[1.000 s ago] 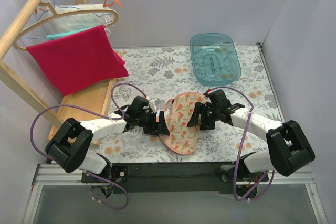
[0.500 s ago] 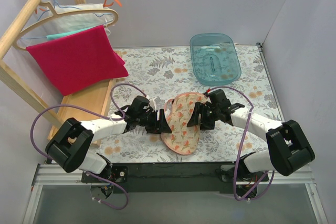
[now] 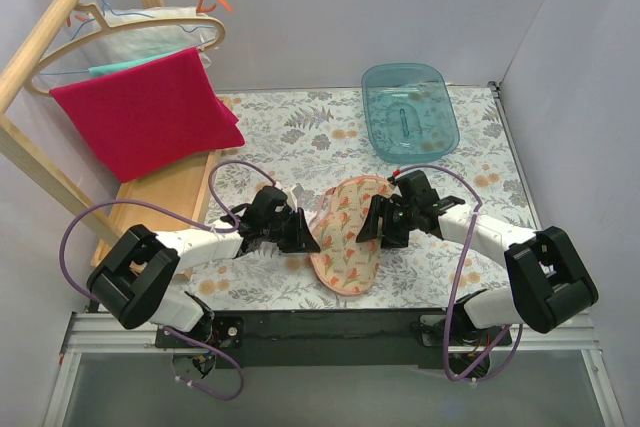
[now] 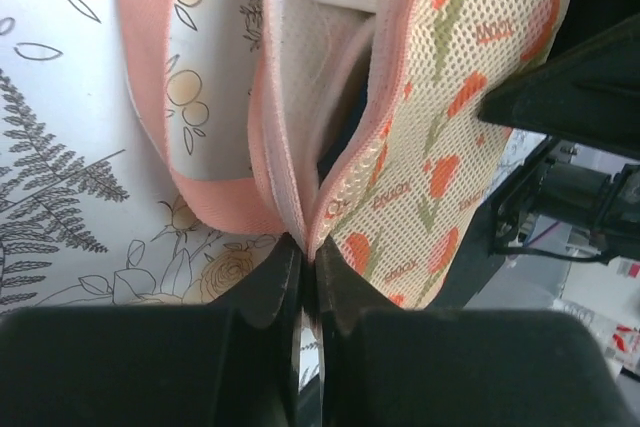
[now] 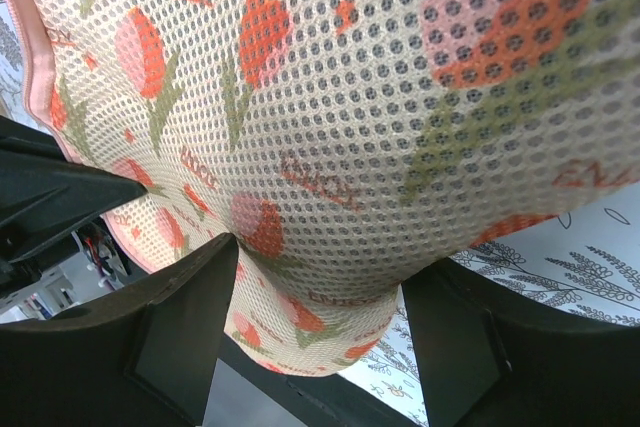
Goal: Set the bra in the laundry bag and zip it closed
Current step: Adjust the laundry bag at the center of the board.
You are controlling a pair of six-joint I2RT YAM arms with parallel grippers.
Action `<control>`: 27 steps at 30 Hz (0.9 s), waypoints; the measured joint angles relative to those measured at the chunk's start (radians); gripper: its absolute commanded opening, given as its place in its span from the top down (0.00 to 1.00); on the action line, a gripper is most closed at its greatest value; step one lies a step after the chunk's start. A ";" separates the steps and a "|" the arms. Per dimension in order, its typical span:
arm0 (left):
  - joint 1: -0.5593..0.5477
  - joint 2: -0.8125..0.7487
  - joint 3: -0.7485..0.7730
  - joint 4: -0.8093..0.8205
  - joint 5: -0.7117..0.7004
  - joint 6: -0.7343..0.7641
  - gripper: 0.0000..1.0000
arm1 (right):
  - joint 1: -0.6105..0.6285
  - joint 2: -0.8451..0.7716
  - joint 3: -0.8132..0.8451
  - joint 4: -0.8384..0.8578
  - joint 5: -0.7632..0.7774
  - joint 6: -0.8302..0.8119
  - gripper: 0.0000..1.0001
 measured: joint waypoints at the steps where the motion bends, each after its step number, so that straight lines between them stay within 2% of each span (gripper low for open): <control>1: 0.000 0.000 0.002 0.002 -0.008 0.001 1.00 | 0.000 0.000 0.000 0.000 0.000 0.000 0.27; 7: 0.000 0.000 0.042 -0.030 -0.073 0.042 1.00 | 0.000 -0.019 0.000 -0.003 0.016 0.000 0.26; 13: 0.024 0.014 0.117 -0.065 -0.098 0.117 1.00 | -0.013 -0.121 0.000 -0.005 0.057 -0.005 0.22; 27: 0.198 0.263 0.249 -0.090 0.051 0.252 1.00 | -0.033 -0.140 -0.032 0.040 0.047 -0.014 0.21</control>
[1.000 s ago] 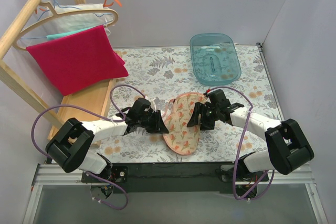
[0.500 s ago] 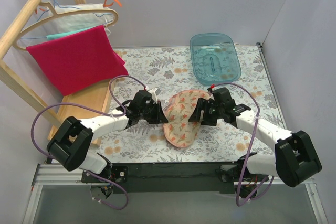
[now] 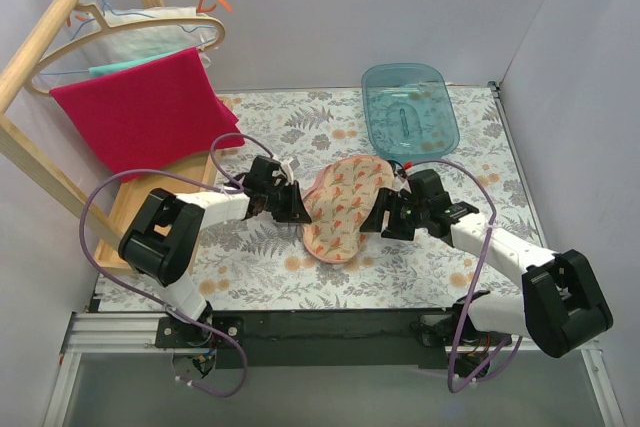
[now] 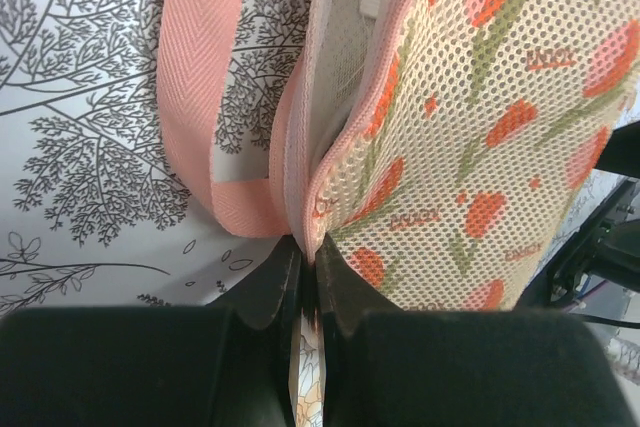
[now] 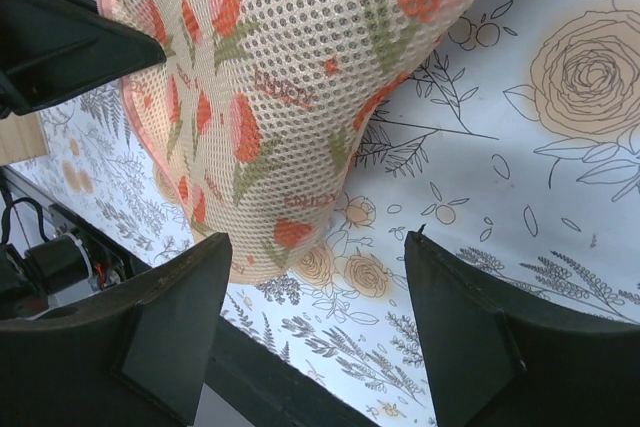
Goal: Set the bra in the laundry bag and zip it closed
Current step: Adjust the laundry bag at the center of the board.
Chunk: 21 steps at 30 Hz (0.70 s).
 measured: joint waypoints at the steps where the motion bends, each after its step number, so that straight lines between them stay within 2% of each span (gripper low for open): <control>1: 0.002 0.006 0.005 0.000 0.008 0.003 1.00 | 0.000 0.004 -0.009 0.016 -0.002 -0.002 0.21; 12: 0.031 0.054 0.052 -0.016 0.151 0.065 1.00 | -0.034 0.071 -0.060 0.257 -0.030 -0.029 0.21; 21: 0.075 0.103 0.090 -0.070 0.238 0.118 1.00 | -0.140 0.168 -0.082 0.403 -0.107 -0.045 0.21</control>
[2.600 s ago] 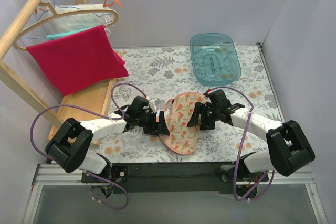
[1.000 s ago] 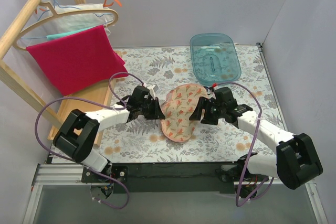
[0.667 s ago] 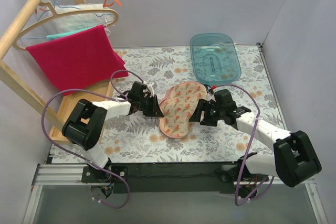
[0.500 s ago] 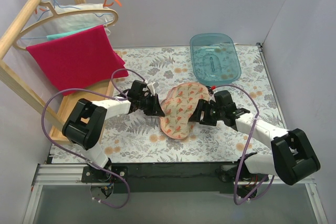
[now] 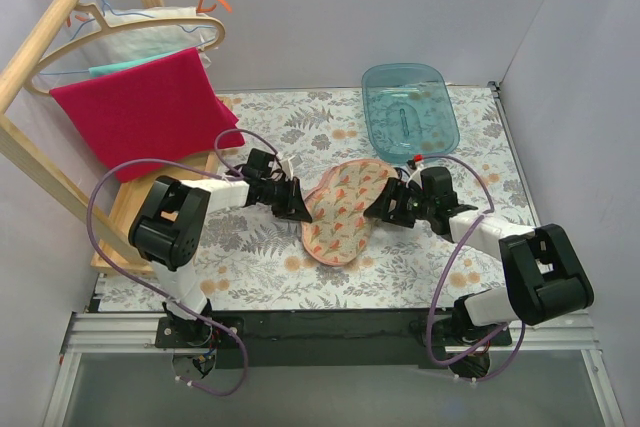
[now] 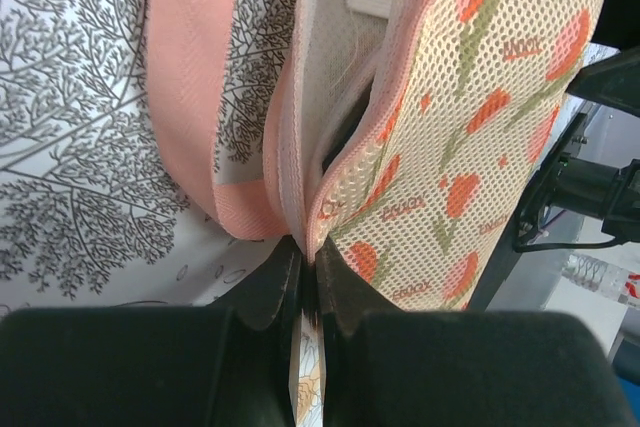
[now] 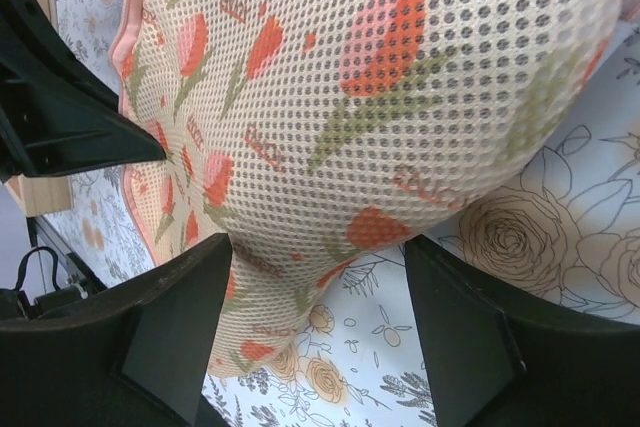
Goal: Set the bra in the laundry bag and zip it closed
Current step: Adjust the laundry bag at the center of the board.
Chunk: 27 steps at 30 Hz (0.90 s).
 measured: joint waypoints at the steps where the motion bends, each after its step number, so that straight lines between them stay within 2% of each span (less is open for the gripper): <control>1: 0.004 0.011 0.011 -0.008 0.006 0.006 1.00 | -0.005 -0.001 -0.007 0.007 -0.003 -0.002 0.21; 12: 0.019 0.098 0.097 -0.091 0.066 0.056 1.00 | -0.006 0.004 -0.058 0.093 -0.051 0.003 0.21; 24: 0.031 0.153 0.147 -0.168 0.118 0.111 1.00 | -0.010 0.166 -0.058 0.352 -0.147 0.107 0.21; 27: 0.035 0.163 0.153 -0.177 0.138 0.113 1.00 | -0.008 0.168 -0.058 0.415 -0.161 0.134 0.26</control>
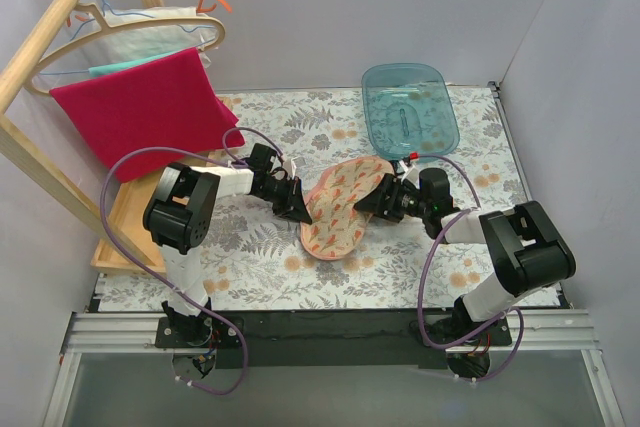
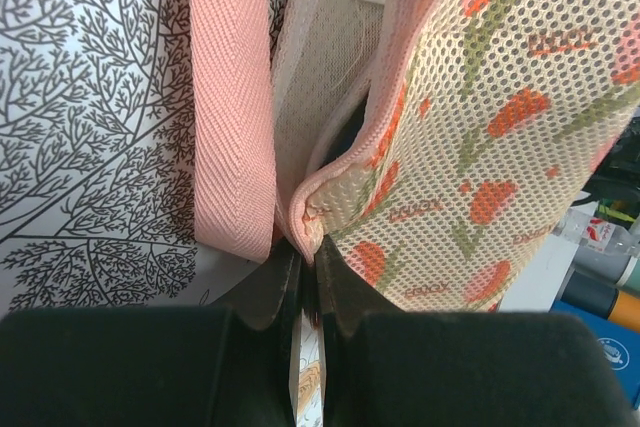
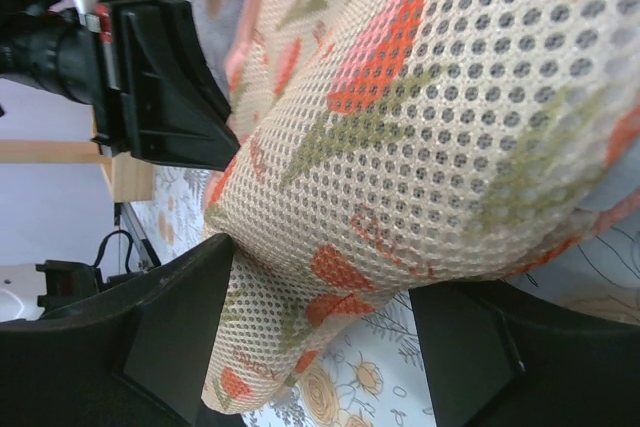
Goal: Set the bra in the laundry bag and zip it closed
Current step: Adjust the laundry bag at the center of the board.
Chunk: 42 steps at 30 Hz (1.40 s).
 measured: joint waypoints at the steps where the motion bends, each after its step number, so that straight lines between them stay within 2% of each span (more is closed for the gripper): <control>1: 0.000 0.000 0.000 -0.002 0.001 0.002 1.00 | 0.001 0.000 0.000 0.020 -0.006 0.006 0.28; 4: 0.000 0.001 0.003 -0.014 0.002 0.009 1.00 | 0.005 0.000 0.000 0.070 -0.025 0.027 0.35; 6: 0.000 0.001 0.004 -0.020 0.003 0.013 1.00 | 0.008 0.006 0.000 0.106 -0.041 0.045 0.45; 8: 0.000 0.001 0.005 -0.023 0.004 0.017 1.00 | 0.014 0.018 0.000 0.140 -0.053 0.061 0.45; 10: 0.000 0.001 0.005 -0.024 0.005 0.019 1.00 | 0.019 0.034 0.000 0.168 -0.064 0.079 0.37; 11: 0.000 0.001 0.005 -0.025 0.005 0.021 1.00 | 0.023 0.042 0.000 0.177 -0.068 0.085 0.28; 19: -0.001 0.001 0.005 -0.034 0.010 0.024 1.00 | 0.042 0.060 0.000 0.210 -0.073 0.103 0.12; 31: -0.001 0.001 0.007 -0.041 0.023 0.025 1.00 | 0.048 0.096 -0.013 0.243 -0.054 0.125 0.11; 34: -0.001 0.001 0.007 -0.045 0.035 0.029 1.00 | 0.058 0.130 0.008 0.243 -0.037 0.125 0.17; 37: -0.001 0.001 0.008 -0.053 0.043 0.036 1.00 | 0.069 0.166 0.040 0.244 -0.031 0.126 0.30; 38: -0.001 0.001 0.008 -0.058 0.046 0.040 1.00 | 0.073 0.176 0.049 0.244 -0.031 0.126 0.40; 40: -0.001 0.001 0.011 -0.069 0.048 0.046 1.00 | 0.080 0.192 0.061 0.249 -0.030 0.127 0.51; 42: -0.001 0.001 0.013 -0.077 0.047 0.051 1.00 | 0.085 0.201 0.062 0.259 -0.031 0.133 0.57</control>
